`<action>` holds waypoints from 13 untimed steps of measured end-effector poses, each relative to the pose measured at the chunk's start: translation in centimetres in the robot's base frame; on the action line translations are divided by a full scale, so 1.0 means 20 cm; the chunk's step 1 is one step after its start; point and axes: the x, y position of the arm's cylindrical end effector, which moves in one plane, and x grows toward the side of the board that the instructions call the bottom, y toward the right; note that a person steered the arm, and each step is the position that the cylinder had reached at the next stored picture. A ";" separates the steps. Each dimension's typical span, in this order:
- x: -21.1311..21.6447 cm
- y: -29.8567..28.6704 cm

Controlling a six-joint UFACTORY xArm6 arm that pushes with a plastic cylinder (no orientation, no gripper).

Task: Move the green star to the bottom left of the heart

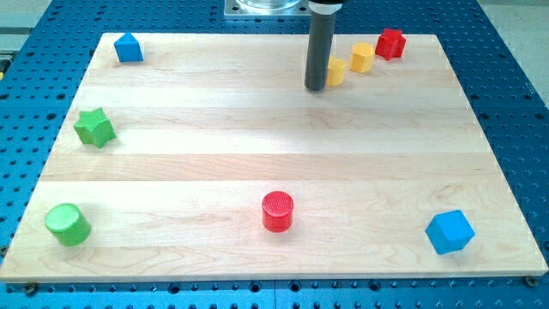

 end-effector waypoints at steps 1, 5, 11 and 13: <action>0.23 -0.37; 0.73 -1.83; 0.50 -0.97; 0.51 -0.87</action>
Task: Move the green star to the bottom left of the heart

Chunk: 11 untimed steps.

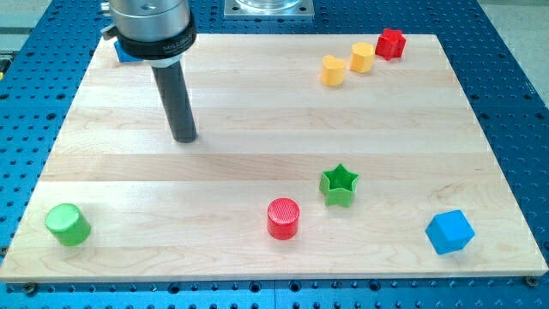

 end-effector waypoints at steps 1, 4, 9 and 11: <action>0.14 0.45; 0.59 1.44; 0.76 0.97; 0.26 0.77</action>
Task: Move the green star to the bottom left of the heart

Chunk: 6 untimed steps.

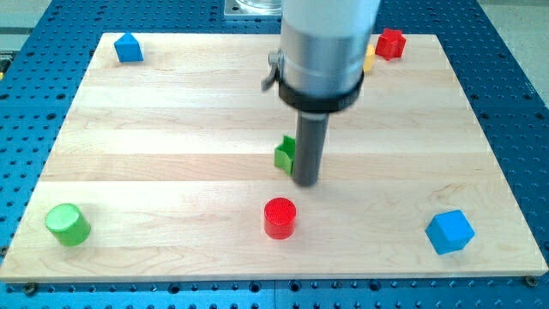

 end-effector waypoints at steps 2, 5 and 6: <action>-0.05 -0.01; -0.53 -0.10; -0.51 -0.10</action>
